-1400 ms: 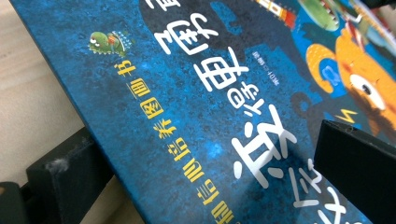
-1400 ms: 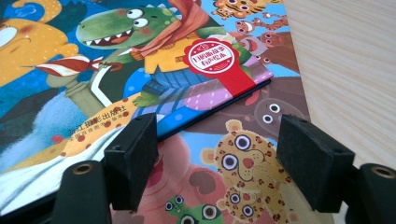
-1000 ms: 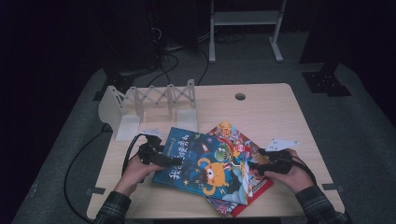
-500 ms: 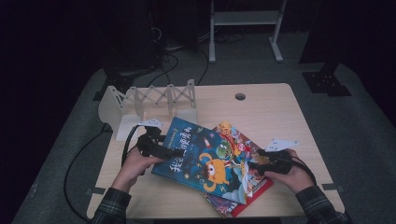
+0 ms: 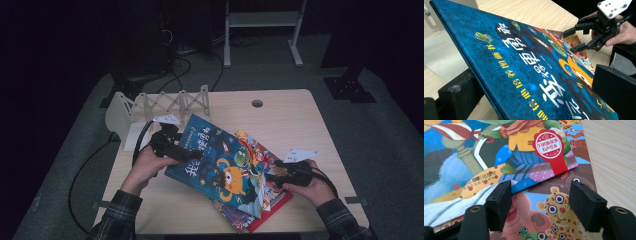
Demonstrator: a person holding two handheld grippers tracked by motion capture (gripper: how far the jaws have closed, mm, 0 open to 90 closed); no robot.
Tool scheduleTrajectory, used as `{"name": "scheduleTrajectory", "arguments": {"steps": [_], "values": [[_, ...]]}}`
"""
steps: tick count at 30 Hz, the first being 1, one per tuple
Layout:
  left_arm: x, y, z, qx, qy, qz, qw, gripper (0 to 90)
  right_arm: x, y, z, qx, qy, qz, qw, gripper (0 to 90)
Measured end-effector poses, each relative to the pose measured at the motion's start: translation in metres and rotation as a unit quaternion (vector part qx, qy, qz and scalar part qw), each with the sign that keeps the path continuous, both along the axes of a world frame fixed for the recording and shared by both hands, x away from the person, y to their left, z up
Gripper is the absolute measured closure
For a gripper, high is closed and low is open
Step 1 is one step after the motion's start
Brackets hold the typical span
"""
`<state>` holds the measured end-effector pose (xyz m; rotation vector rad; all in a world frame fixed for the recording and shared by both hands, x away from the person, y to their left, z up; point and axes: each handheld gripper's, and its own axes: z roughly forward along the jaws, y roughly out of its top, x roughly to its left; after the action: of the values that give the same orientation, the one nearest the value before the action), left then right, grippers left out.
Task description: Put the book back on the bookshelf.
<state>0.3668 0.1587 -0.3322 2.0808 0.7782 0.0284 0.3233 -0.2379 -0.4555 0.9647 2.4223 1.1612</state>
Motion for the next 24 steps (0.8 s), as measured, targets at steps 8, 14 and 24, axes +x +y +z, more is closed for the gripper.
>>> {"name": "scheduleTrajectory", "arguments": {"steps": [8, 14, 24], "values": [[0.003, -0.013, 0.022, 0.018, -0.002, -0.026, 0.9995, 0.0, -0.001, 0.002, 0.001, -0.005, -0.003, 0.006, 1.0000, 36.1], [0.006, -0.021, 0.030, 0.026, 0.000, -0.044, 0.9987, 0.0, -0.001, 0.004, 0.002, -0.010, -0.004, 0.007, 0.9999, 36.6], [0.012, -0.020, 0.045, 0.013, 0.012, -0.052, 0.9985, 14.4, -0.002, 0.005, 0.002, -0.011, -0.007, 0.008, 0.9999, 37.4]]}}
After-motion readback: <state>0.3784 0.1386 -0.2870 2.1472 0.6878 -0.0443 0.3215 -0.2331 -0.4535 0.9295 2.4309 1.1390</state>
